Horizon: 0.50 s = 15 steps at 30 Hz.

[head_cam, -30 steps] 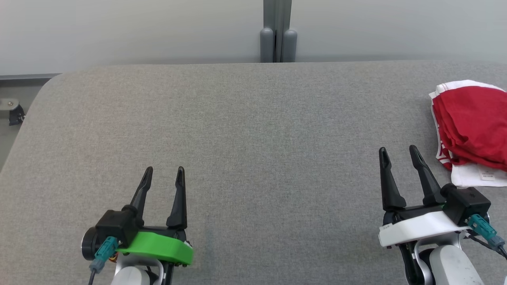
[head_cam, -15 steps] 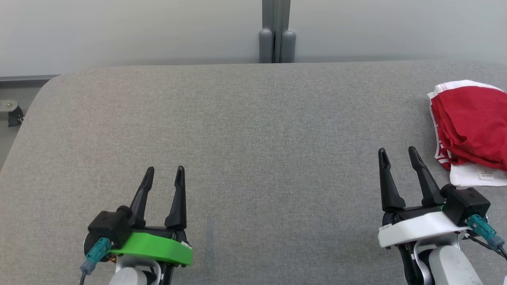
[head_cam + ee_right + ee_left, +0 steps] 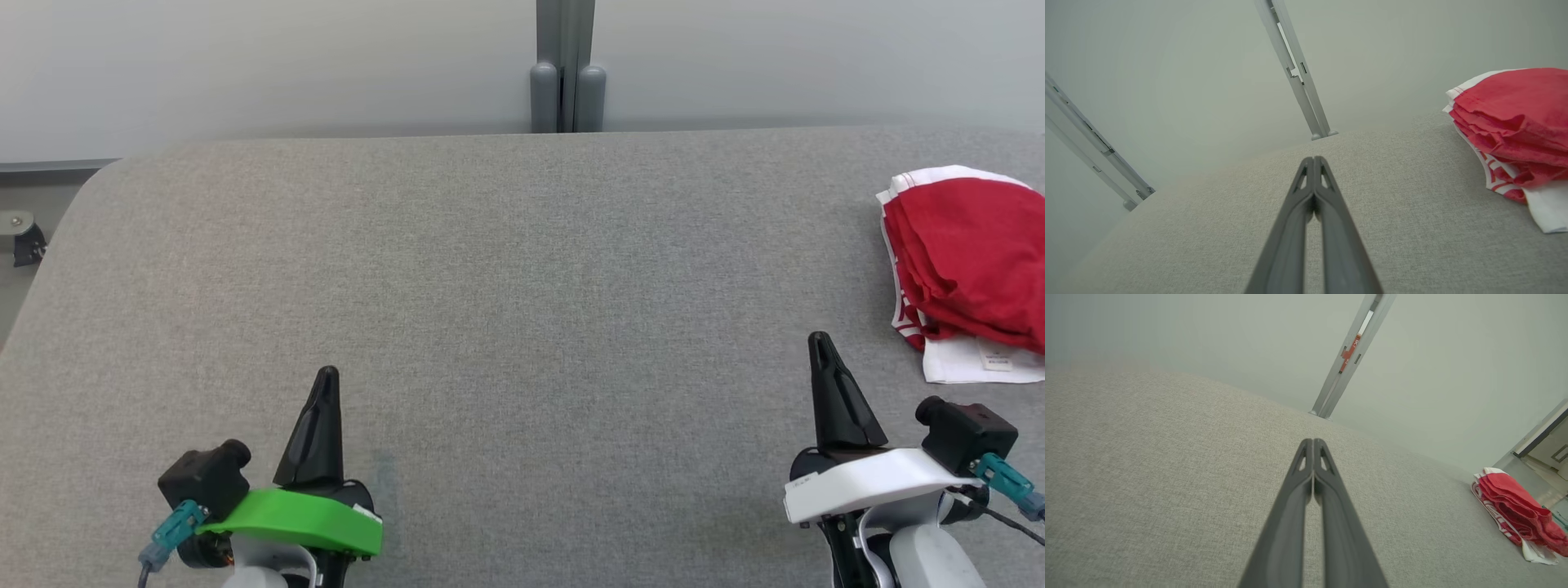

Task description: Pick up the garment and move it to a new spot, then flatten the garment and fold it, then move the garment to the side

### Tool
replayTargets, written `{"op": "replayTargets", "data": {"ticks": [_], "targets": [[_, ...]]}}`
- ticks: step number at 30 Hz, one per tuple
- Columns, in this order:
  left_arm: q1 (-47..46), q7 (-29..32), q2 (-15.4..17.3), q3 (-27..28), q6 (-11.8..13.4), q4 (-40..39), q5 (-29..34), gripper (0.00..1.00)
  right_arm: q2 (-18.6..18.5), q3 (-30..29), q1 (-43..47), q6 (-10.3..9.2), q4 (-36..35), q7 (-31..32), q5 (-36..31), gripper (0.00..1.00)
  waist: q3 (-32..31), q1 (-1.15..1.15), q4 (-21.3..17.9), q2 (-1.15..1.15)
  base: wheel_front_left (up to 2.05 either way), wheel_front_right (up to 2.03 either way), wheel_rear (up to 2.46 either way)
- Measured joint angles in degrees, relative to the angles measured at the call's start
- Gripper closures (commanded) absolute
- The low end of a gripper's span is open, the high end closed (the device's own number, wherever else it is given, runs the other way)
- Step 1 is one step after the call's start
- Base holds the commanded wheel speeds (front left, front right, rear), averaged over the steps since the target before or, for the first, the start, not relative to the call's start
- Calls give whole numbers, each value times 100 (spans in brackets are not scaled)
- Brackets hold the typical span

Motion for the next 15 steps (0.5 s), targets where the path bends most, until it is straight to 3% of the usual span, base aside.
{"op": "replayTargets", "data": {"ticks": [15], "targets": [[-1,310,60,219,-1,45,-1335,100,-63,-73,-19,0,118,313,1483,100,-45,0,-47,0,0,0,0]]}}
